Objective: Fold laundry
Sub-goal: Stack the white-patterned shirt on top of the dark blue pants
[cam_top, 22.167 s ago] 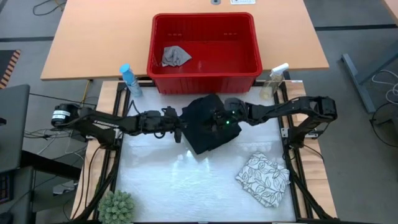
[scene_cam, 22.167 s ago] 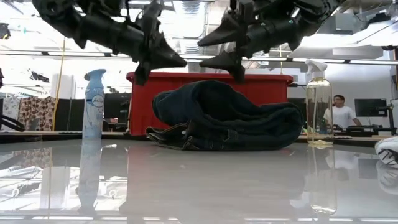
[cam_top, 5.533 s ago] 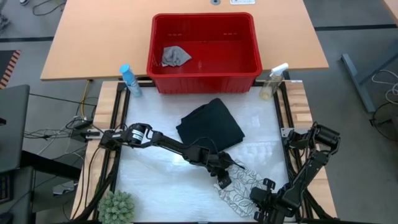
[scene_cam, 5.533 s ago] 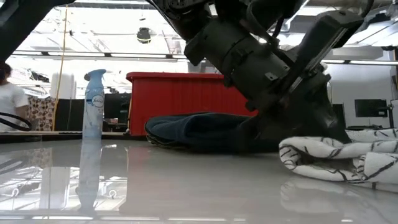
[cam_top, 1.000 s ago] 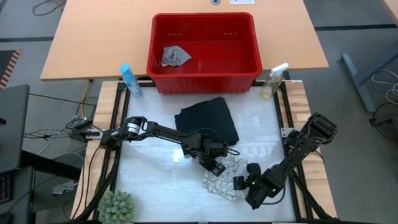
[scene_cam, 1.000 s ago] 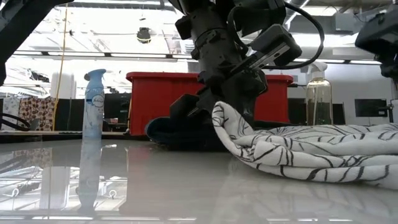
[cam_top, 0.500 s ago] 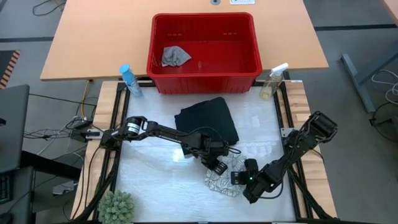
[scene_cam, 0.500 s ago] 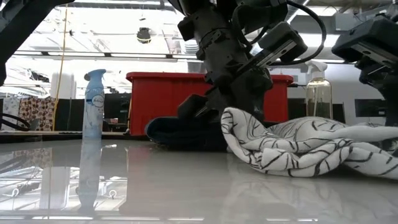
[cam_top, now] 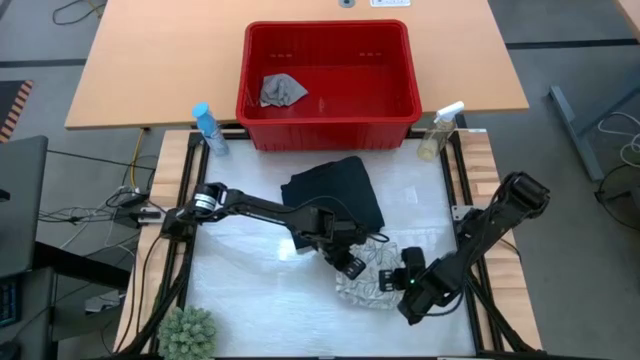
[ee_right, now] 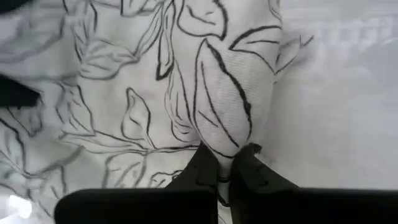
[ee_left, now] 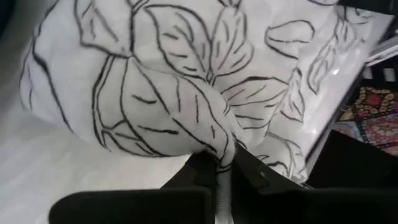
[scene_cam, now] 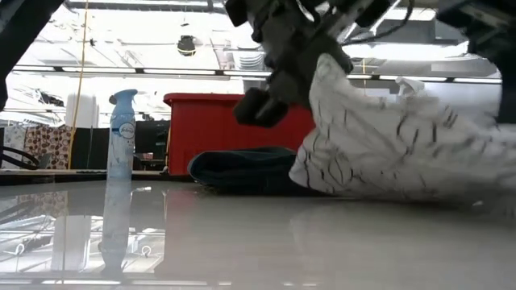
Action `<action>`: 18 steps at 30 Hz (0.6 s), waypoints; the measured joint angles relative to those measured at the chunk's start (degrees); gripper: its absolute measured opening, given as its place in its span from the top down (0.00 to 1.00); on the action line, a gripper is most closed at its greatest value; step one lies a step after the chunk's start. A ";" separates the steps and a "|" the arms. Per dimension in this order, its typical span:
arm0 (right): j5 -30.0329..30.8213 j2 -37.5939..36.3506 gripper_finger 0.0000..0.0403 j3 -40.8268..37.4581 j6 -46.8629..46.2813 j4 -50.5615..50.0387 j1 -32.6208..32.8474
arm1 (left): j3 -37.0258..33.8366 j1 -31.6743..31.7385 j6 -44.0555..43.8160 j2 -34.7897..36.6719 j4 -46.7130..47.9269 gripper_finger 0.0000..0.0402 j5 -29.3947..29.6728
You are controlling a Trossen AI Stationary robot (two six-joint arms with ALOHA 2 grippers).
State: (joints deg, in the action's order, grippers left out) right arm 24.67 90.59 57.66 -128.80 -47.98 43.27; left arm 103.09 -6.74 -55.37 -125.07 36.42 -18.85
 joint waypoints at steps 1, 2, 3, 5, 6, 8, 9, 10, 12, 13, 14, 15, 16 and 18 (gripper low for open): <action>0.62 -0.70 0.92 0.68 0.25 -1.47 -0.04 | 0.00 0.02 0.00 0.62 0.00 1.00 -0.02; 1.19 -1.35 0.92 1.26 0.44 -2.64 -0.38 | 0.00 0.07 0.07 1.19 0.01 1.00 0.01; 1.83 -1.95 0.92 1.80 0.68 -3.73 -0.69 | 0.00 0.17 0.26 1.67 -0.10 1.00 0.07; 2.86 -3.31 0.92 2.54 2.12 -5.95 -1.64 | 0.00 0.44 0.89 2.70 -0.15 1.00 0.31; 3.17 -3.82 0.92 3.09 3.21 -6.59 -2.34 | 0.00 0.68 1.27 3.24 -0.15 1.00 0.67; 3.94 -4.69 0.92 4.12 5.63 -7.41 -3.98 | 0.00 1.17 1.56 4.34 -0.12 1.00 1.30; 4.01 -4.95 0.92 4.58 7.02 -7.82 -4.90 | 0.00 1.55 1.66 4.93 -0.22 1.00 1.57; 4.01 -5.07 0.92 4.90 8.47 -7.98 -5.79 | 0.00 1.95 2.00 5.62 -0.23 1.00 1.84; 4.17 -5.09 0.92 5.77 10.99 -7.89 -7.39 | 0.00 2.81 2.83 6.77 -0.40 1.00 3.16; 4.17 -5.09 0.92 6.11 12.11 -7.47 -8.02 | 0.00 3.21 3.17 7.27 -0.37 1.00 3.80; 4.19 -5.05 0.92 6.32 13.18 -6.70 -8.60 | 0.00 3.65 3.37 7.64 -0.39 1.00 4.50; 4.19 -5.05 0.92 6.37 13.89 -5.86 -9.06 | 0.00 4.07 3.63 7.97 -0.38 1.00 4.96; 4.19 -5.03 0.92 6.37 14.51 -5.10 -9.45 | 0.00 4.44 3.73 8.13 -0.39 1.00 5.26; 4.91 -5.01 0.92 6.37 15.13 -3.74 -9.87 | 0.00 4.94 4.12 8.25 -0.39 1.00 5.24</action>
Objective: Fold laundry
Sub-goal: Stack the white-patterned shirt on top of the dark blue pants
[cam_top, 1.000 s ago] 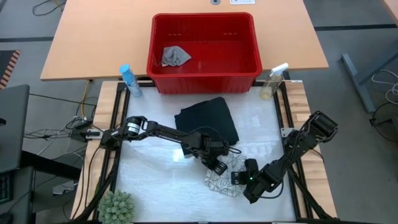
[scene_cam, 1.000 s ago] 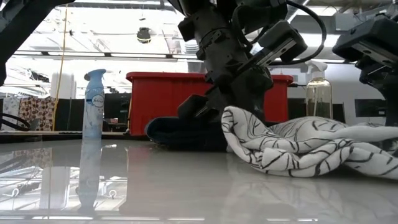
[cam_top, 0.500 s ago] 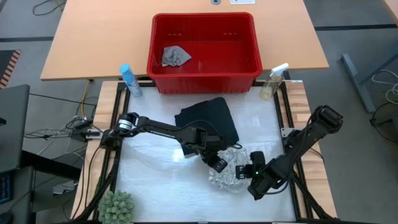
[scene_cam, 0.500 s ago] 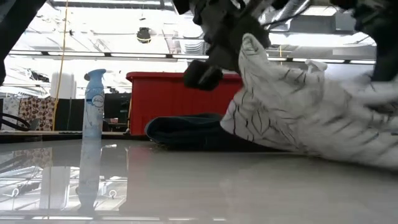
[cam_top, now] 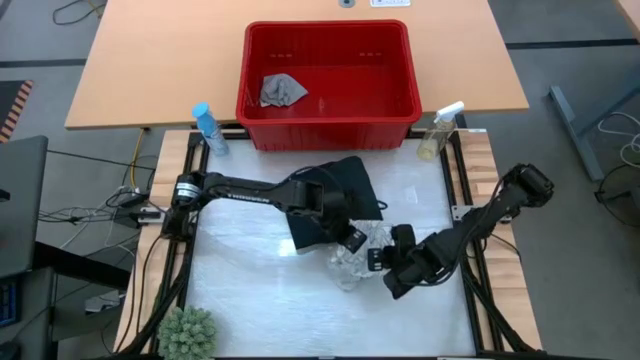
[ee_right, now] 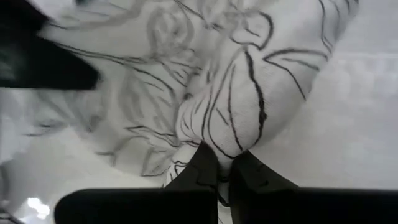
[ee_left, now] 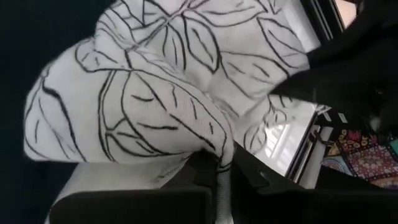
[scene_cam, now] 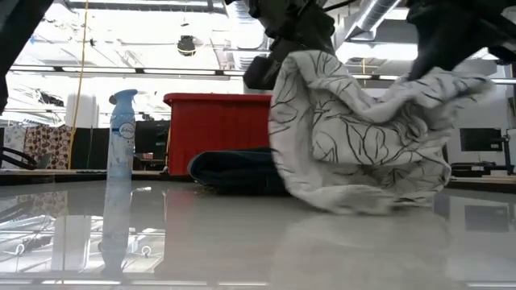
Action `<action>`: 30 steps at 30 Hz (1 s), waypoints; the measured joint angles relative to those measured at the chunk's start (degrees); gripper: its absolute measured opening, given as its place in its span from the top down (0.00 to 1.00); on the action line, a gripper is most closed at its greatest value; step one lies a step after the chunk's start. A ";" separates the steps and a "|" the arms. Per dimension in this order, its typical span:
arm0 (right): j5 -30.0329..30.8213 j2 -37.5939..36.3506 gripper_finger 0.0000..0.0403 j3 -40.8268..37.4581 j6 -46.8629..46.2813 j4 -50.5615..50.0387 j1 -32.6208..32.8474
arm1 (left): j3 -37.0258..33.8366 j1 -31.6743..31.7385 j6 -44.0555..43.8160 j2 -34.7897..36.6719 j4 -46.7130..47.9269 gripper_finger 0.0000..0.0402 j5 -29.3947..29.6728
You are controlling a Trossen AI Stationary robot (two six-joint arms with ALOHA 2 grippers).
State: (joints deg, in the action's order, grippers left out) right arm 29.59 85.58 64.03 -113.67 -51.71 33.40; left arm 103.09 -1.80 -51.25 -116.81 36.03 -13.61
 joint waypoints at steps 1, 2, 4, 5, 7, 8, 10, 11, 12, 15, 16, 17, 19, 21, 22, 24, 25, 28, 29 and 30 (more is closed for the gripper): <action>1.22 0.00 0.92 0.00 0.10 0.52 -0.03 | 0.00 0.12 0.18 0.00 0.00 1.00 -0.10; 2.01 0.00 0.92 0.00 0.30 0.69 -0.16 | 0.00 0.14 0.21 0.00 -0.04 1.00 -0.25; 2.03 0.00 0.92 0.00 0.99 0.51 -0.30 | 0.00 0.08 0.29 0.00 -1.42 1.00 -0.50; 2.03 0.01 0.92 0.00 1.26 0.74 -0.69 | 0.00 0.13 0.31 0.00 -2.90 1.00 -0.52; 2.01 0.02 0.92 0.00 3.62 2.78 -1.71 | 0.00 0.43 0.07 0.00 -5.76 1.00 -0.72; 2.03 0.01 0.92 0.00 5.21 3.94 -2.34 | 0.00 0.65 -0.09 0.00 -7.18 1.00 -1.19; 2.03 0.02 0.92 0.02 6.80 4.55 -3.17 | 0.00 1.23 -0.02 0.00 -7.71 1.00 -2.78; 2.04 0.02 0.92 0.02 7.31 4.44 -3.48 | 0.00 1.39 0.19 0.00 -7.32 1.00 -3.55; 2.05 0.00 0.92 0.02 7.67 4.38 -3.78 | 0.00 1.66 0.54 0.00 -7.05 1.00 -4.28; 1.90 0.02 0.92 0.02 9.32 5.60 -4.47 | 0.00 1.91 1.79 -0.02 -6.16 1.00 -5.76; 1.70 0.02 0.92 0.02 9.60 5.69 -4.63 | 0.00 1.90 2.47 -0.02 -6.20 1.00 -5.90; 1.70 0.00 0.92 0.02 9.64 5.64 -4.65 | 0.00 1.90 2.79 -0.02 -6.22 1.00 -5.92; 1.70 0.02 0.92 0.02 10.10 5.51 -4.65 | 0.00 1.90 3.11 -0.03 -6.78 1.00 -5.97; 1.73 0.02 0.92 0.02 11.08 5.70 -4.67 | 0.00 2.05 3.99 -0.04 -8.58 1.00 -6.25; 1.75 0.00 0.92 0.02 11.87 6.21 -4.77 | 0.00 2.23 4.19 -0.04 -10.14 1.00 -6.77; 2.05 -0.01 0.92 0.02 13.61 8.03 -5.30 | 0.03 2.70 4.67 -0.04 -13.82 1.00 -8.33; 2.24 -0.24 0.92 0.02 14.55 8.62 -5.54 | 0.33 3.01 4.96 -0.04 -13.68 1.00 -8.76; 2.63 -1.44 0.92 0.02 17.99 8.92 -7.29 | 1.44 4.22 6.96 -0.04 -13.27 1.00 -11.25; 2.73 -1.99 0.92 0.02 19.64 9.31 -8.06 | 1.73 4.82 7.81 -0.04 -13.10 1.00 -12.45; 2.76 -2.44 0.92 0.02 21.28 9.66 -8.94 | 1.96 5.46 8.62 -0.04 -13.03 1.00 -13.54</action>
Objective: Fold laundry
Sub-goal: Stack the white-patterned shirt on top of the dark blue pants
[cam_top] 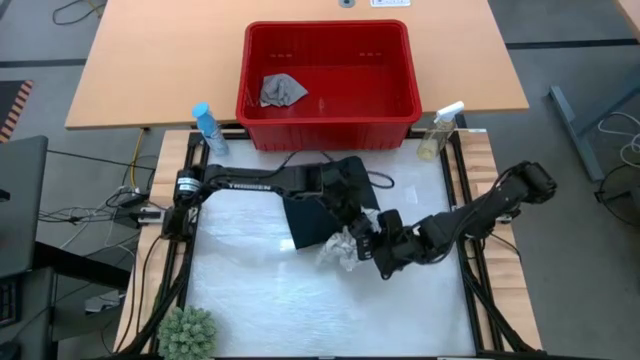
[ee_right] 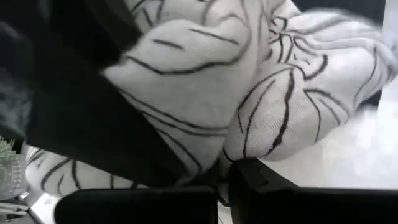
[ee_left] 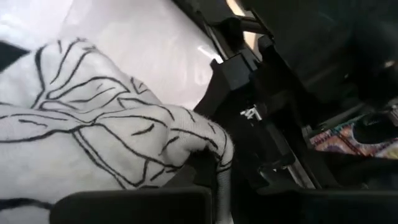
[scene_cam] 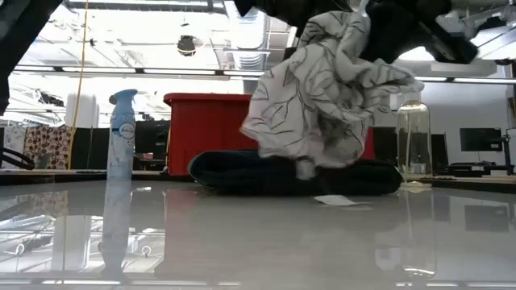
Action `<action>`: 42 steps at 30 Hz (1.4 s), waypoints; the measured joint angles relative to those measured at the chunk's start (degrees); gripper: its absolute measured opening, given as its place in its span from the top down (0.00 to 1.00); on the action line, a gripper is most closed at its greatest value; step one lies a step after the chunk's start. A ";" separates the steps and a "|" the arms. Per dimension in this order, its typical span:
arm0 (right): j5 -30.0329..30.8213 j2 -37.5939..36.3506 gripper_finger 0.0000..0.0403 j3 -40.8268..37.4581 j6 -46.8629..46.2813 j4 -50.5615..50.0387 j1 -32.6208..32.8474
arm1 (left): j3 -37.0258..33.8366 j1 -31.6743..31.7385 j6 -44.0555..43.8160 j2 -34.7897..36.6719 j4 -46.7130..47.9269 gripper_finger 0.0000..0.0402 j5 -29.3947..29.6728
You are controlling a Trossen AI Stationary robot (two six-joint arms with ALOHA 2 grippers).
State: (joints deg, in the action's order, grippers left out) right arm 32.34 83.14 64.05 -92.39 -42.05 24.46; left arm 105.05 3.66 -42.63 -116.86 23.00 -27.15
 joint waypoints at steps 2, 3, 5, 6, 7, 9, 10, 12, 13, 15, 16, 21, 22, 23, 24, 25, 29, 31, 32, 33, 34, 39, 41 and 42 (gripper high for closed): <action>-0.03 -0.75 0.92 0.00 3.27 0.61 -2.29 | 0.43 1.68 1.53 0.00 0.30 1.00 -2.97; -0.06 -1.11 0.92 0.00 4.74 0.99 -3.53 | 0.70 2.75 2.26 0.00 0.83 1.00 -4.76; -0.09 -1.44 0.92 0.00 7.57 1.51 -6.25 | 1.04 5.22 4.54 0.00 2.11 1.00 -7.91; -0.25 -1.45 0.92 0.00 8.76 1.64 -7.66 | 1.06 6.52 5.98 0.00 3.01 1.00 -8.86; -0.72 -1.43 0.92 0.00 10.16 1.91 -9.15 | 1.10 7.88 7.47 0.00 4.63 1.00 -9.59; -2.03 -0.91 0.92 0.00 13.73 3.60 -12.14 | 1.10 10.69 10.99 0.00 8.85 0.99 -10.04; -2.79 -0.50 0.92 0.00 15.92 5.00 -13.62 | 1.10 12.17 13.08 0.00 11.24 0.98 -10.03; -5.10 0.41 0.92 0.00 19.90 7.51 -16.52 | 1.10 15.07 17.20 0.00 15.91 0.98 -9.89; -6.33 1.35 0.92 0.00 21.58 9.30 -17.97 | 1.10 16.43 19.43 0.00 18.31 0.97 -9.45; -9.31 2.86 0.92 0.07 24.40 12.32 -20.42 | 1.10 18.81 23.48 0.00 22.60 0.97 -7.26; -10.66 4.16 0.92 0.07 25.50 13.40 -21.39 | 1.08 19.81 25.16 0.00 24.25 0.97 -6.19; -15.75 9.97 0.92 0.06 28.40 19.07 -24.51 | 1.08 24.73 36.16 0.00 36.58 0.97 0.76; -16.05 10.77 0.92 0.07 28.41 20.15 -24.75 | 0.93 25.80 37.68 0.00 38.36 0.97 2.99; -16.45 11.47 0.92 0.07 28.42 20.66 -24.80 | 0.69 26.81 38.11 0.00 38.54 0.97 5.06; -16.79 12.23 0.92 0.07 28.40 21.15 -24.84 | 0.63 27.73 38.12 0.00 38.16 0.97 7.21; -17.23 12.79 0.92 0.07 28.36 22.09 -24.83 | 0.61 28.58 37.99 -0.01 37.98 0.97 8.71; -17.23 13.56 0.92 0.07 27.79 22.33 -23.91 | 0.58 30.17 38.50 -0.33 39.20 0.97 8.94; -16.83 13.40 0.88 0.07 26.89 21.69 -23.69 | 0.16 30.22 39.28 -0.48 39.59 0.97 8.91; -16.78 13.36 0.86 0.07 26.60 21.64 -23.70 | -0.31 29.87 40.17 -0.48 39.06 0.97 8.92; -16.81 13.35 0.84 0.07 26.58 21.72 -23.74 | -0.63 29.53 41.27 -0.48 38.81 0.97 8.98; -16.87 13.35 0.82 0.07 26.59 21.73 -23.75 | -1.12 29.18 42.33 -0.48 38.71 0.97 9.17; -17.47 13.33 0.73 0.06 28.44 21.68 -23.58 | -4.10 27.74 46.89 -0.48 38.95 0.91 9.95; -17.45 13.14 0.68 0.04 29.61 20.90 -23.27 | -4.45 27.52 48.56 -0.48 40.02 0.86 9.89; -17.49 12.85 0.65 0.00 29.90 20.60 -23.23 | -4.45 27.50 49.52 -0.48 40.66 0.83 9.85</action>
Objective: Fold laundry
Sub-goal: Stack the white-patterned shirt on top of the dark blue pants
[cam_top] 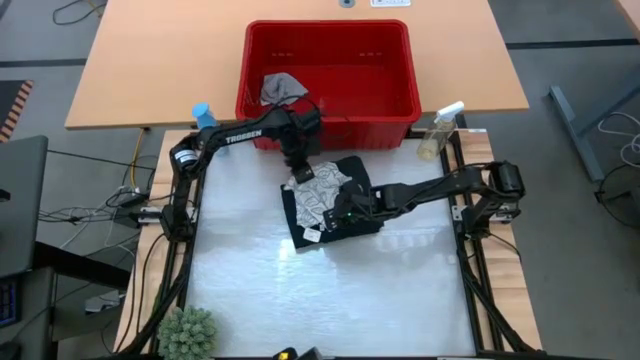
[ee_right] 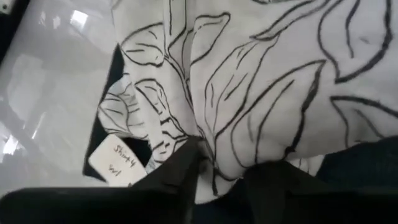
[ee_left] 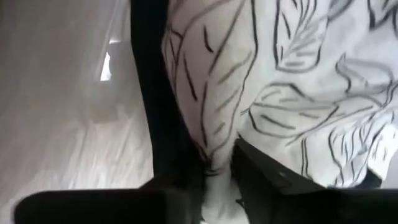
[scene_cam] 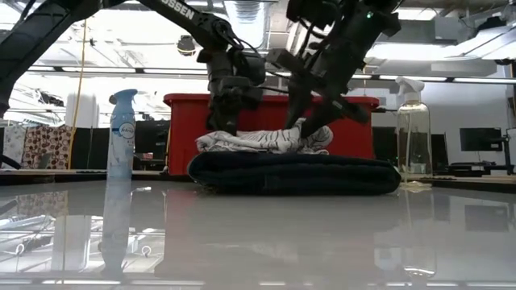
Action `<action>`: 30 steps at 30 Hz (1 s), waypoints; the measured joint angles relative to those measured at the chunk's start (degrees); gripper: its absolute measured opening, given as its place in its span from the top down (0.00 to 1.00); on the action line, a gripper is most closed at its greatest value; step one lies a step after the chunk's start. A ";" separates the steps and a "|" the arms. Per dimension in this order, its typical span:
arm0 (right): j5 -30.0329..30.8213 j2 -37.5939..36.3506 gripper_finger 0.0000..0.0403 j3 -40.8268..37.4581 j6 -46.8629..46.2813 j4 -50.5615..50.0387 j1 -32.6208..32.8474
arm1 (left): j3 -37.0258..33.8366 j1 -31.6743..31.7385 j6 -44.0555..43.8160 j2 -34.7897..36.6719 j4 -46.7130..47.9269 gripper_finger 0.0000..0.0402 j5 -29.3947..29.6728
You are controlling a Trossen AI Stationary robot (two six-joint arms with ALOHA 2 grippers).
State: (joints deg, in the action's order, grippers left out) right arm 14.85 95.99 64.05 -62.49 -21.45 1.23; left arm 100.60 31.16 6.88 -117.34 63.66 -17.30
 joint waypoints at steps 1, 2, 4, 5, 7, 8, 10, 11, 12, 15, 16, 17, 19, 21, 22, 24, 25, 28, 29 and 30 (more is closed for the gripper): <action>0.00 -0.43 0.62 0.00 0.05 -0.19 0.17 | 0.00 0.00 0.65 0.00 0.50 0.80 -0.02; 0.00 -1.19 0.59 0.00 0.03 -0.53 0.29 | 0.00 0.00 1.11 0.00 0.91 0.76 -0.02; 0.00 -2.95 0.53 0.00 0.01 -1.89 0.51 | 0.00 0.01 1.92 0.00 1.91 0.69 0.00; 0.13 -4.04 0.50 0.00 0.00 -2.49 0.67 | 0.01 0.12 2.67 0.01 2.89 0.66 0.00; 1.67 -6.20 0.45 0.00 -0.76 -4.29 1.07 | 0.02 0.52 4.04 0.04 4.33 0.59 -0.35; 3.01 -7.24 0.44 0.00 -1.28 -4.97 1.28 | 0.02 0.74 4.34 0.04 4.53 0.56 -0.85; 5.65 -8.75 0.42 0.02 -1.46 -5.88 1.61 | 0.02 1.27 4.49 0.04 4.65 0.51 -1.96; 6.28 -9.13 0.41 0.02 -1.51 -6.54 1.61 | 0.04 1.40 4.72 0.04 4.61 0.48 -2.01; 6.40 -9.26 0.41 0.02 -1.84 -7.26 1.40 | 0.07 1.60 5.30 0.04 4.57 0.46 -1.90; 6.35 -9.00 0.41 0.00 -3.76 -8.79 0.53 | 0.11 1.97 6.19 0.04 5.73 0.40 -0.23; 6.25 -8.66 0.41 0.00 -2.84 -8.46 0.32 | 0.12 2.26 6.82 0.06 6.90 0.38 -0.16; 6.01 -8.58 0.41 0.00 -0.80 -8.37 0.04 | 0.13 2.68 7.49 0.24 8.33 0.37 -0.36; 5.80 -8.48 0.41 0.00 6.89 -8.44 0.22 | 0.13 3.69 7.71 1.06 10.03 0.36 -0.46; 6.50 -8.99 0.41 0.05 15.80 -7.71 1.22 | 0.13 4.58 7.91 2.85 9.74 0.36 -0.38; 6.95 -9.51 0.41 0.27 21.99 -7.36 2.00 | 0.13 4.87 8.29 3.83 9.74 0.36 -0.30; 7.55 -10.26 0.41 1.76 34.95 -7.19 3.66 | 0.13 5.48 9.45 6.42 9.31 0.36 -0.18; 7.59 -10.39 0.41 2.69 40.85 -7.91 4.44 | 0.13 5.75 9.85 7.64 9.11 0.36 -0.09; 7.54 -10.18 0.41 3.98 57.49 -11.47 6.30 | 0.09 6.39 10.33 11.22 9.08 0.36 -0.01; 7.56 -9.71 0.41 4.00 62.92 -11.71 6.72 | 0.09 6.43 9.50 12.52 9.22 0.36 -0.02; 7.62 -9.45 0.41 4.02 68.08 -11.83 7.13 | 0.09 6.47 8.22 14.12 9.52 0.36 -0.07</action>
State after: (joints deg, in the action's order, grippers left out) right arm 22.47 86.54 68.07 5.60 -33.28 8.37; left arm 100.68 37.63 15.10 -103.21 73.18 -17.37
